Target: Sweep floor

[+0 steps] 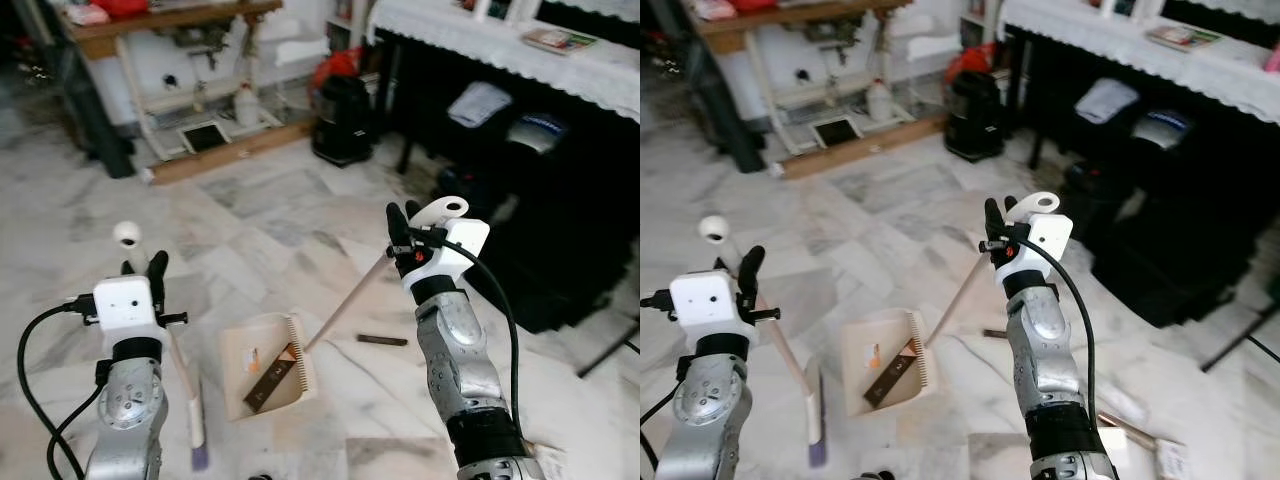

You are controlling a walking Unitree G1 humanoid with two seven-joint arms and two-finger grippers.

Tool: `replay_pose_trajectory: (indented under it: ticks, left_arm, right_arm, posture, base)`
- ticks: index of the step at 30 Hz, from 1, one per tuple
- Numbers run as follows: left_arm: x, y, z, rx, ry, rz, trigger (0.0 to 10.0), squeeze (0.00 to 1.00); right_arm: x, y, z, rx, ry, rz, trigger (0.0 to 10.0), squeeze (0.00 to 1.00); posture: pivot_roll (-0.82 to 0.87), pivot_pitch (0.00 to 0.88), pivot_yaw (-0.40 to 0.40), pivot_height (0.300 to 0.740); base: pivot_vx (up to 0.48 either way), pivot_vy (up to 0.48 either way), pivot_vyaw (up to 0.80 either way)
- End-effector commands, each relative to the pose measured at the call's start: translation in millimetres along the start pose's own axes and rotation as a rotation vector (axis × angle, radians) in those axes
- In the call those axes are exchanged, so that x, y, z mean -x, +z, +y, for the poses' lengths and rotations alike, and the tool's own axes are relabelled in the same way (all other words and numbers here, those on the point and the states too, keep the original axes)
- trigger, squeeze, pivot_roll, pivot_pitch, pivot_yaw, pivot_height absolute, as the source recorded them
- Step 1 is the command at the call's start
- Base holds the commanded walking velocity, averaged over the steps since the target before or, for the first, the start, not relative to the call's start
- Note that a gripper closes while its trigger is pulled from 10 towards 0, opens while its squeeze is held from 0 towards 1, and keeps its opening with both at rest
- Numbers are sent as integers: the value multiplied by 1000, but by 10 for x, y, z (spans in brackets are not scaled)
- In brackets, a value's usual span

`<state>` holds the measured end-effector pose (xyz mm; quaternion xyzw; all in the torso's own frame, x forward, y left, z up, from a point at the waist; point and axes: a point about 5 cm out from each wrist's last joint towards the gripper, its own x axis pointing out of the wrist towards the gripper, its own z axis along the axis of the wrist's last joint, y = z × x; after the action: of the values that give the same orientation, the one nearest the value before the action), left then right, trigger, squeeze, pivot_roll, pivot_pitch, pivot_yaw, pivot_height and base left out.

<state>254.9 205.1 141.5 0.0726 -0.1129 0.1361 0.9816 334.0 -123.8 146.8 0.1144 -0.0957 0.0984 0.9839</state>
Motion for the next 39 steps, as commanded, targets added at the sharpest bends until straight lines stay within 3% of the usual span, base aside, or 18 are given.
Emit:
replay_pose_trajectory:
  ticks: [1, 13, 39]
  left_arm:
    - [-3, 94, 23, 2, 15, -47, 10000, 0]
    - [-25, 108, -72, 21, 7, -46, 10000, 0]
    - [25, 81, 10, 4, 40, -30, 10000, 0]
  right_arm:
    - [-57, 184, 32, 1, 16, -77, 10000, 0]
    - [-132, 210, 58, 0, 16, -83, 10000, 0]
    - [-121, 176, 72, -5, 23, -61, 10000, 0]
  posture:
    - [17, 28, -37, 740]
    - [18, 32, -34, 740]
    - [24, 49, -51, 740]
  base:
    - [0, 0, 800]
    - [0, 0, 800]
    - [0, 0, 800]
